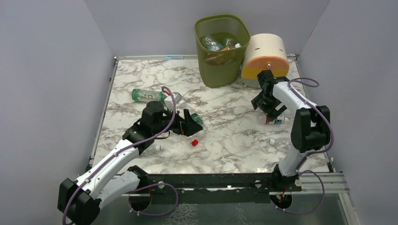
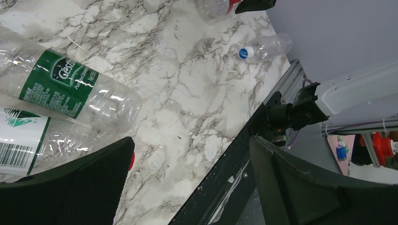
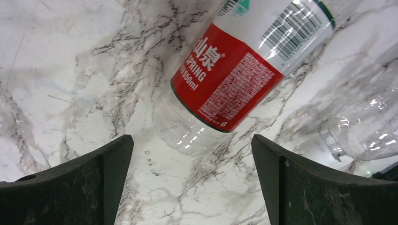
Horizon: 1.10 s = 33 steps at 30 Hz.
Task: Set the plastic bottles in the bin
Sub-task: Pick up the plastic bottle at the center of the board.
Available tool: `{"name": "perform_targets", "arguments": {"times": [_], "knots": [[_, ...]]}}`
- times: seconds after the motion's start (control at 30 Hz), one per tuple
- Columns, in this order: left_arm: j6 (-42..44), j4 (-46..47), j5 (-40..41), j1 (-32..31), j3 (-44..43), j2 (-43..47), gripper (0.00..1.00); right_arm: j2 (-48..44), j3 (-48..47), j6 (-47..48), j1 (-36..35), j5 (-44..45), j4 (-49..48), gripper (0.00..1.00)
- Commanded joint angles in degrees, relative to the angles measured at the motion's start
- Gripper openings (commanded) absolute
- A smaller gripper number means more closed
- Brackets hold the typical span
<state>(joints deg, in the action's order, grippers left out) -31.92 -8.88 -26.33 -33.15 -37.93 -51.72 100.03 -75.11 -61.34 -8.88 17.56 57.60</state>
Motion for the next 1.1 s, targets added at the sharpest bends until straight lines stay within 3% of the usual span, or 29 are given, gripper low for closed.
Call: {"name": "perform_targets", "arguments": {"times": [0.0,0.3,0.9,1.07], "knots": [[-0.3,0.9,0.7,-0.3,-0.5,1.7,0.99,-1.4,-0.8,-3.4,1.3,4.6,4.7,0.99],[0.7,1.0,0.1,-0.3,-1.0,1.1,0.99,-1.6,-0.9,-7.0,5.6,3.0,4.5,0.99],[1.6,0.0,0.1,-0.3,-1.5,0.5,0.99,3.7,5.7,-6.6,6.5,0.5,-1.6,1.00],[1.3,-0.8,0.7,-0.3,-1.7,0.5,0.99,3.4,6.7,-4.0,6.5,0.3,-5.5,0.93]]}}
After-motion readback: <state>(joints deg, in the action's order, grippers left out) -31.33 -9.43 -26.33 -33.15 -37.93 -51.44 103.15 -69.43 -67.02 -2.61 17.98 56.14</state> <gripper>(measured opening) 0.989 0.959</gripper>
